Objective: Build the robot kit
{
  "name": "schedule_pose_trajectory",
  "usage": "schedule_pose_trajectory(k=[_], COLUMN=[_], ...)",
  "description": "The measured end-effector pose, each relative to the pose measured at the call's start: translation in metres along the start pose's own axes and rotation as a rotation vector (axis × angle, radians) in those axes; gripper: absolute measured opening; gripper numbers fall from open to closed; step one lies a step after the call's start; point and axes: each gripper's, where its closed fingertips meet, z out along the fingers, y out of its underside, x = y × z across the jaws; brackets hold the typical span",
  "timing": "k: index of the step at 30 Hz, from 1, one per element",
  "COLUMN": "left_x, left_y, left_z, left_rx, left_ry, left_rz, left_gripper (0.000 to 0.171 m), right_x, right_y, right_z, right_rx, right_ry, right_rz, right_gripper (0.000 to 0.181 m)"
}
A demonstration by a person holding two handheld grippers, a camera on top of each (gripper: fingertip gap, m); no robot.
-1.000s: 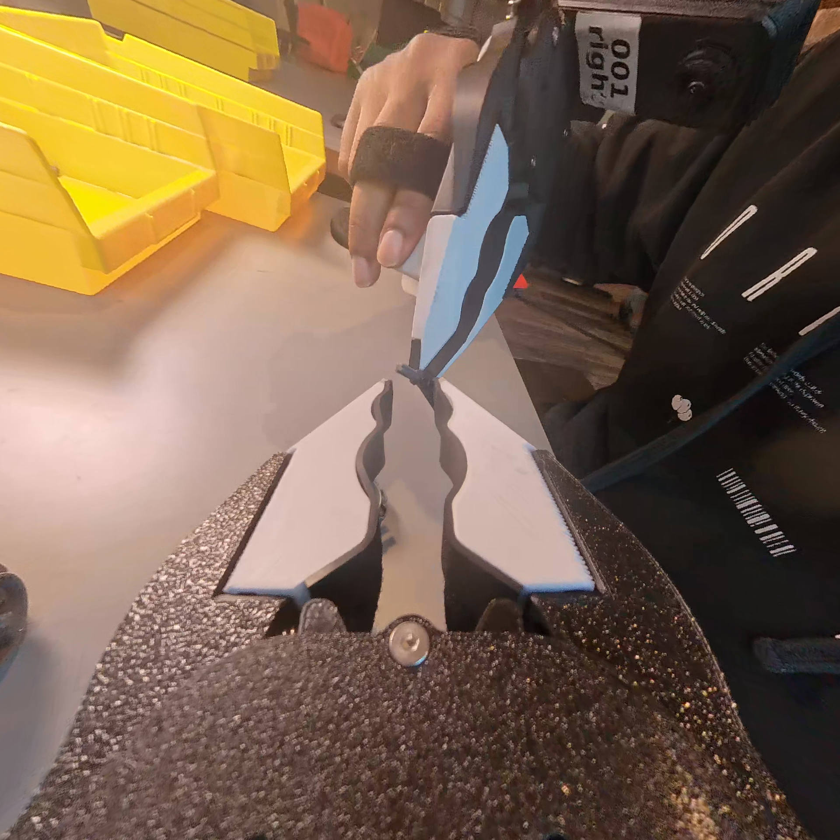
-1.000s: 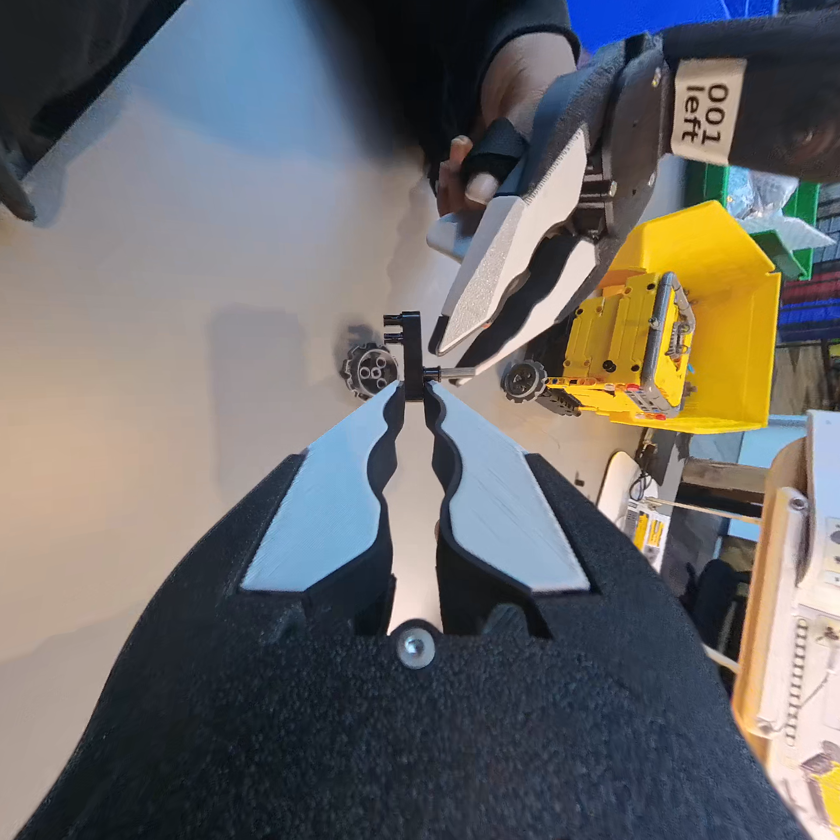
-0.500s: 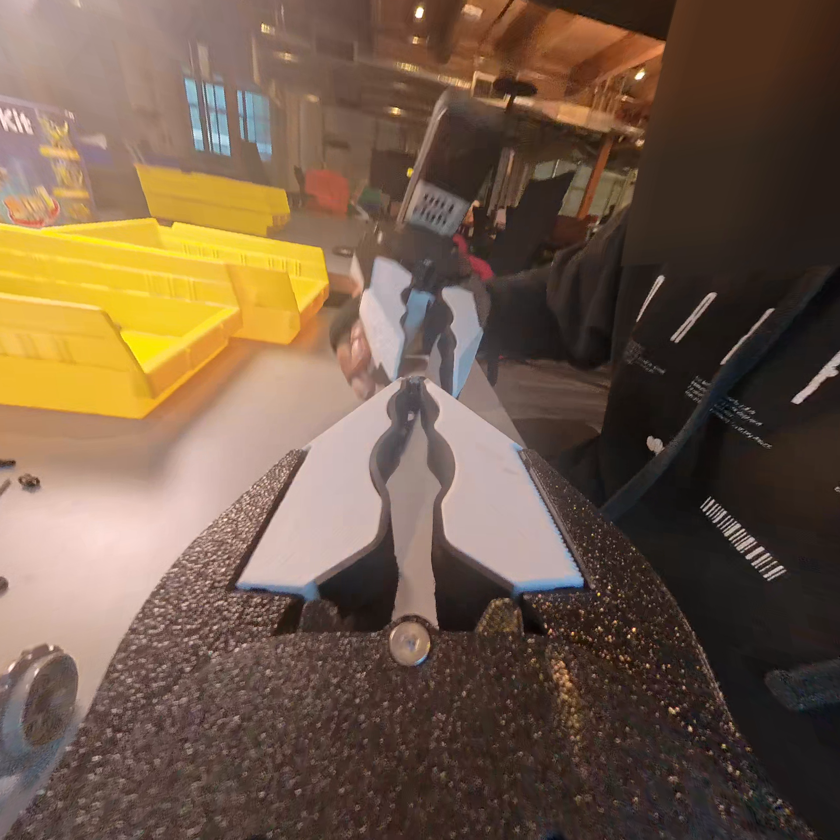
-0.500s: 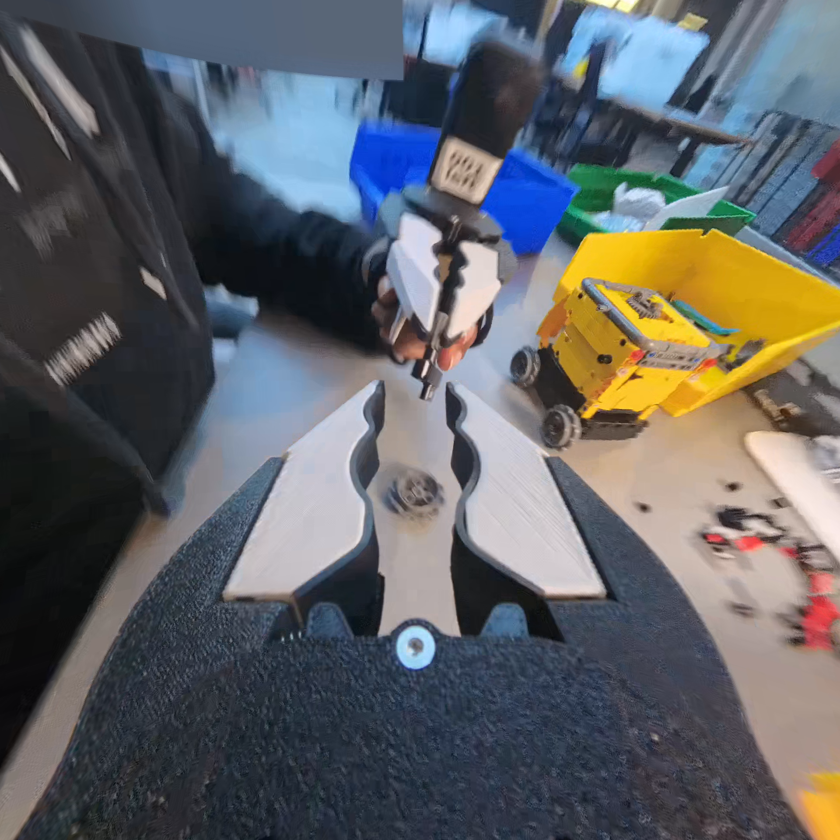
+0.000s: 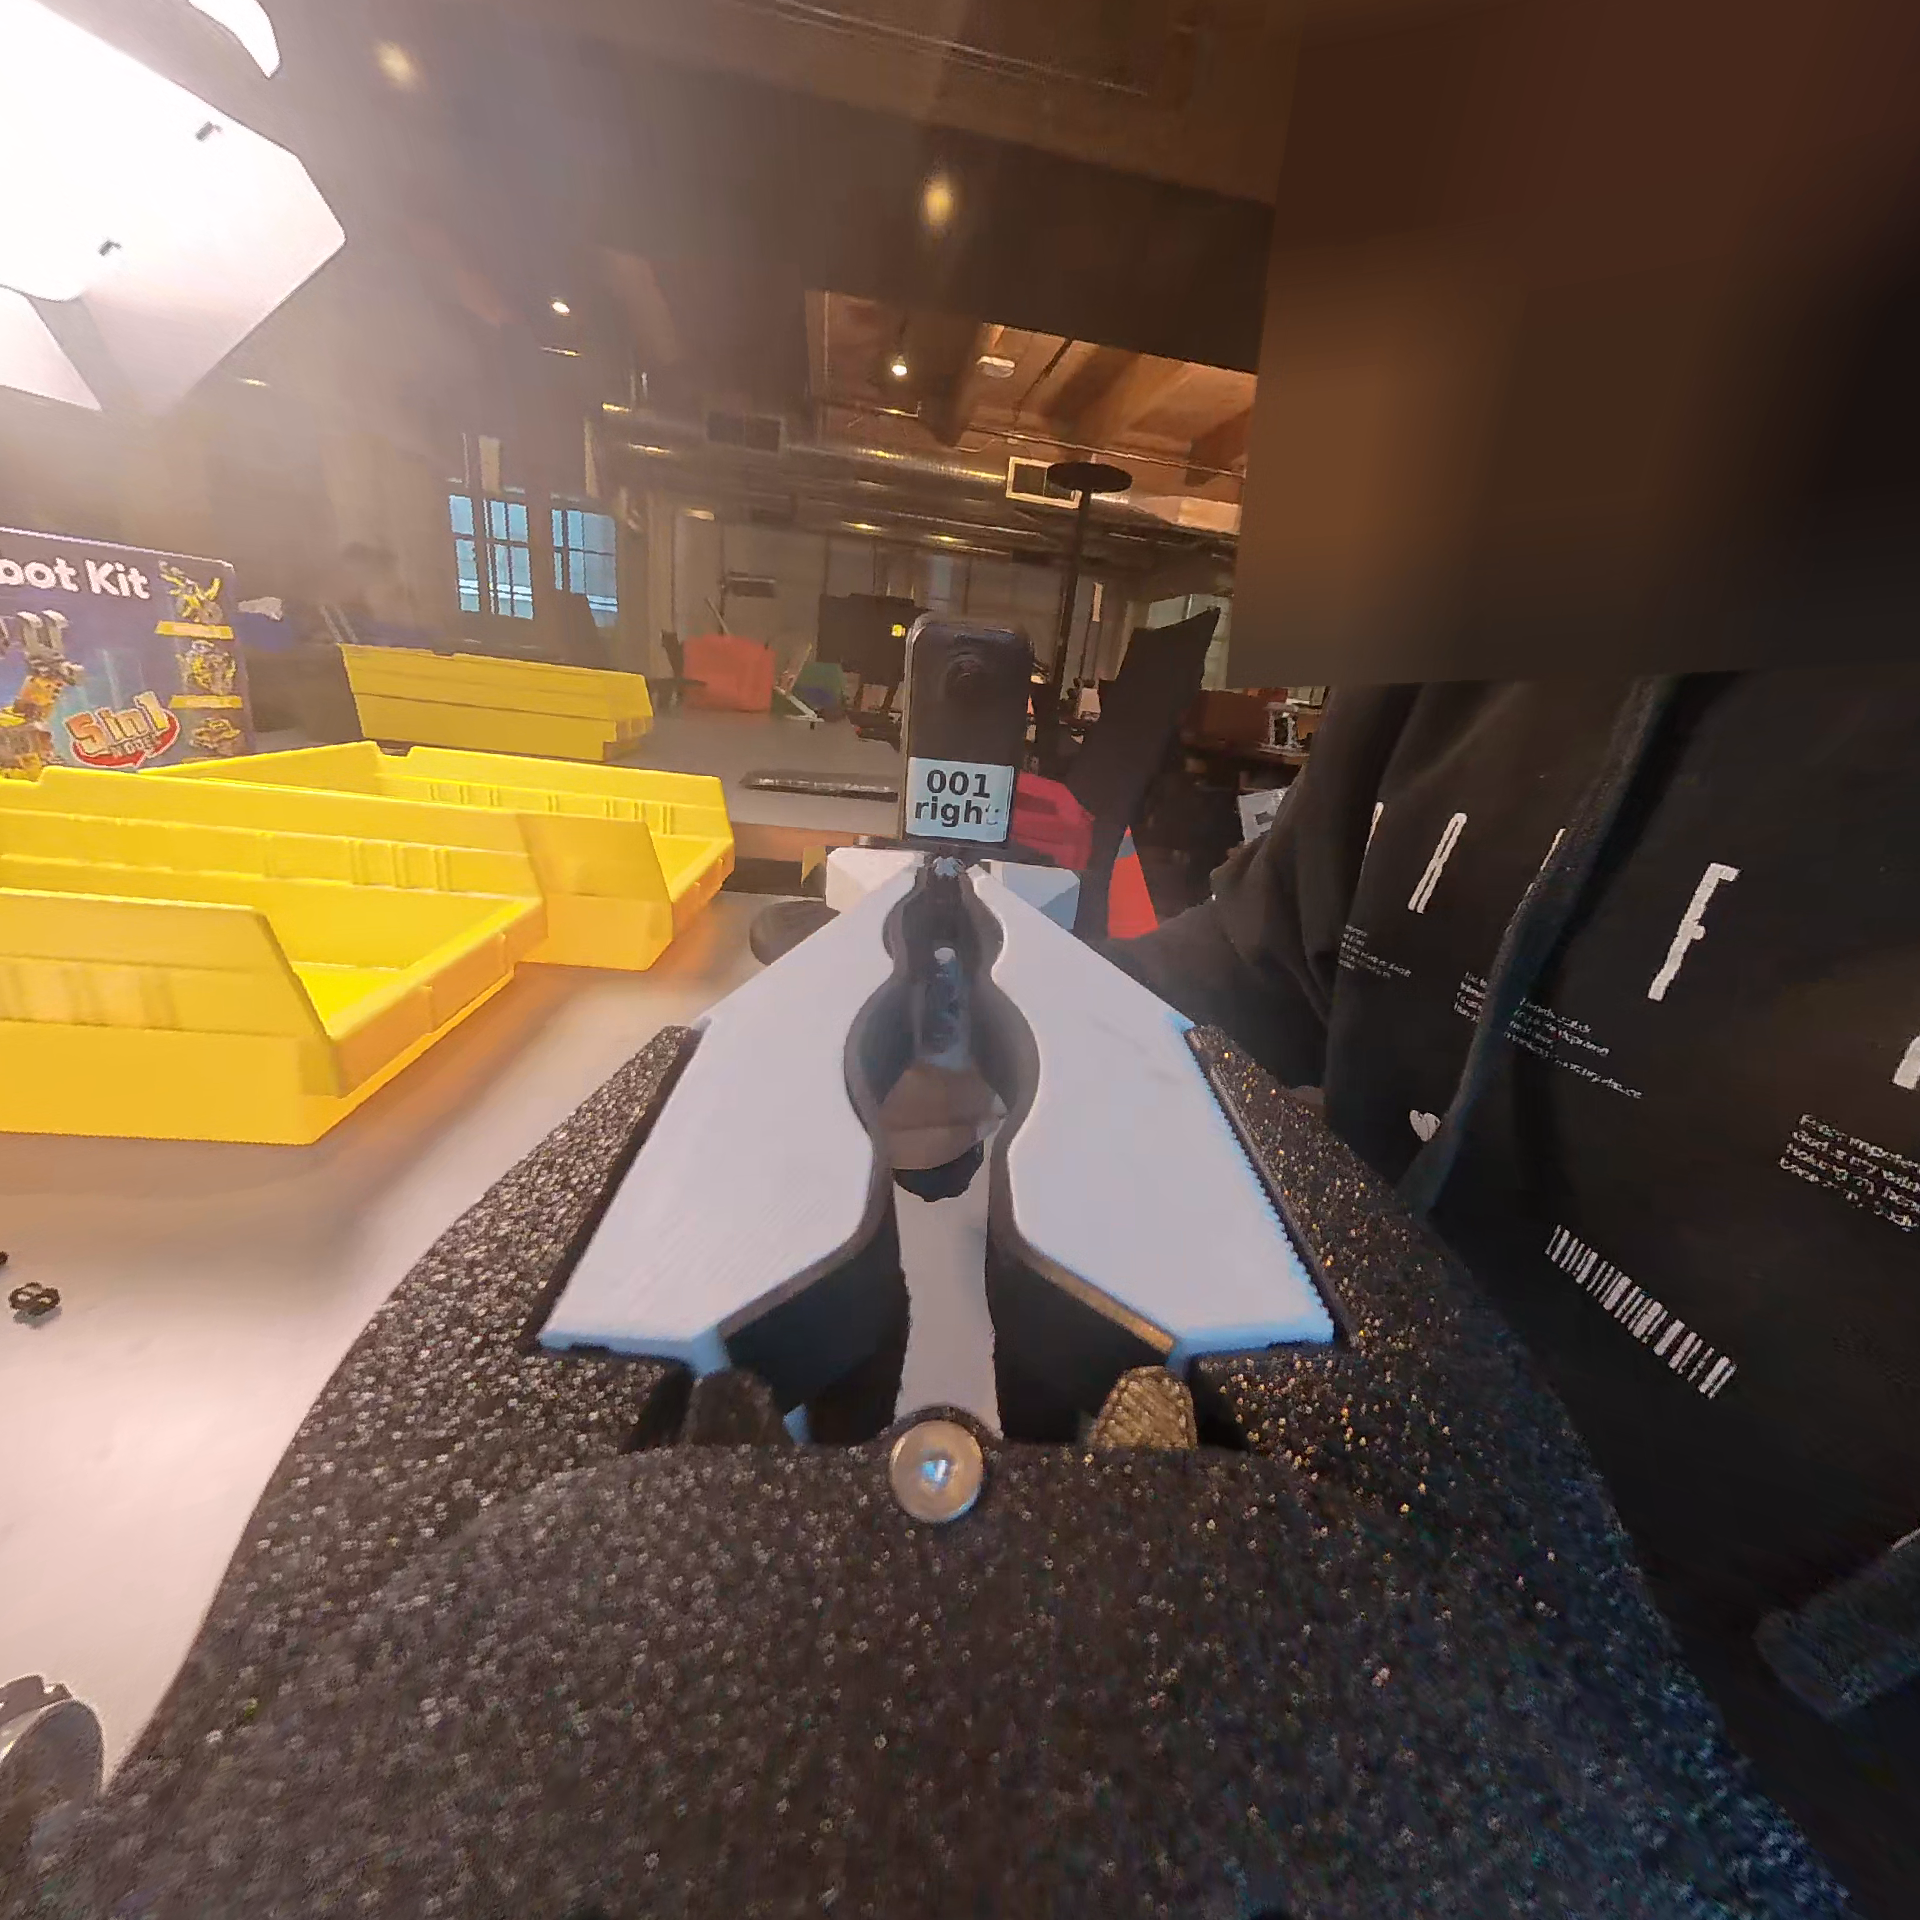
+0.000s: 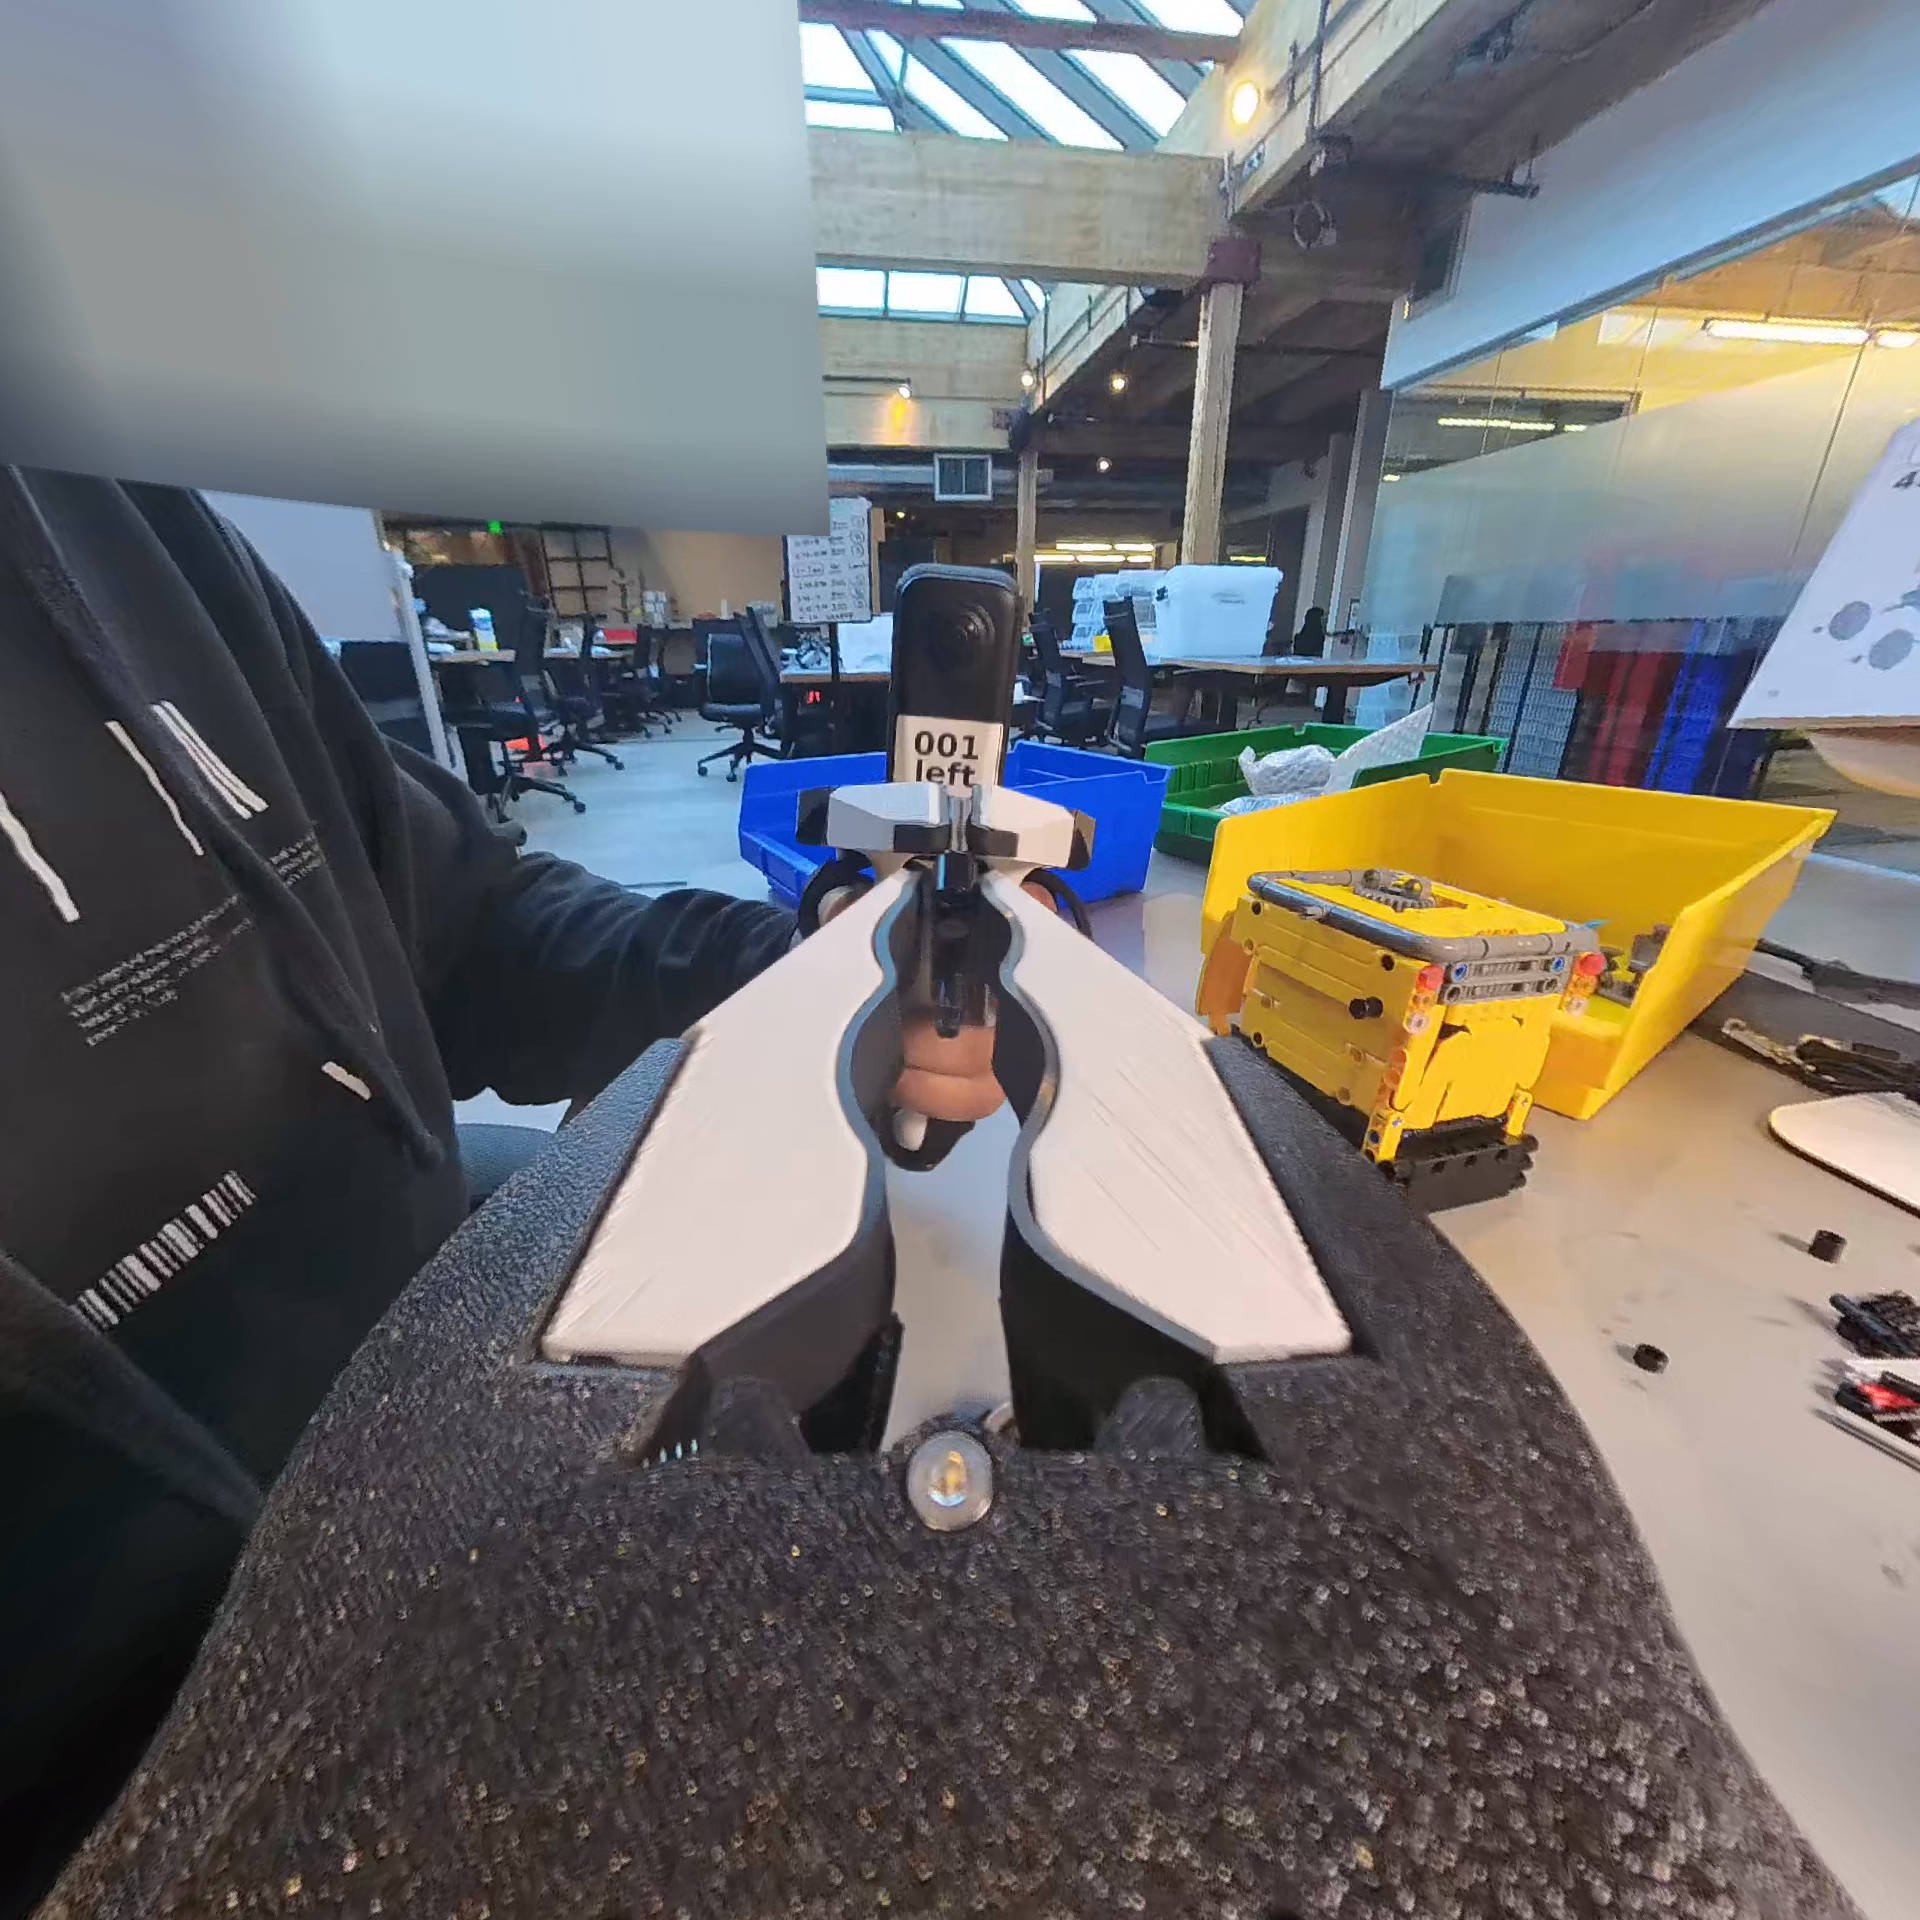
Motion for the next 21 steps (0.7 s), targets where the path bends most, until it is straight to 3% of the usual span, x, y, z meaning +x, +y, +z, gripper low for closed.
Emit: schedule_pose_trajectory(k=[6, 10, 16, 21], left_x=[-0.002, -0.008, -0.028, -0.033], left_y=[-0.002, 0.009, 0.035, 0.087], left_z=[-0.002, -0.004, -0.018, -0.03], left_rx=[0.007, -0.076, -0.317, -0.627], left_ry=[-0.004, -0.039, -0.165, -0.167], left_rz=[-0.014, -0.001, 0.129, 0.155], left_gripper=[0.002, 0.002, 0.021, 0.033], right_x=[0.003, 0.009, 0.023, 0.03], right_y=[-0.002, 0.005, 0.025, 0.067], right_z=[0.002, -0.003, -0.023, -0.044], right_rx=[-0.01, -0.112, -0.355, -0.656], right_ry=[0.016, 0.017, 0.025, 0.012], right_rz=[-0.026, -0.052, -0.071, -0.049], right_gripper=[0.007, 0.007, 0.006, 0.007])
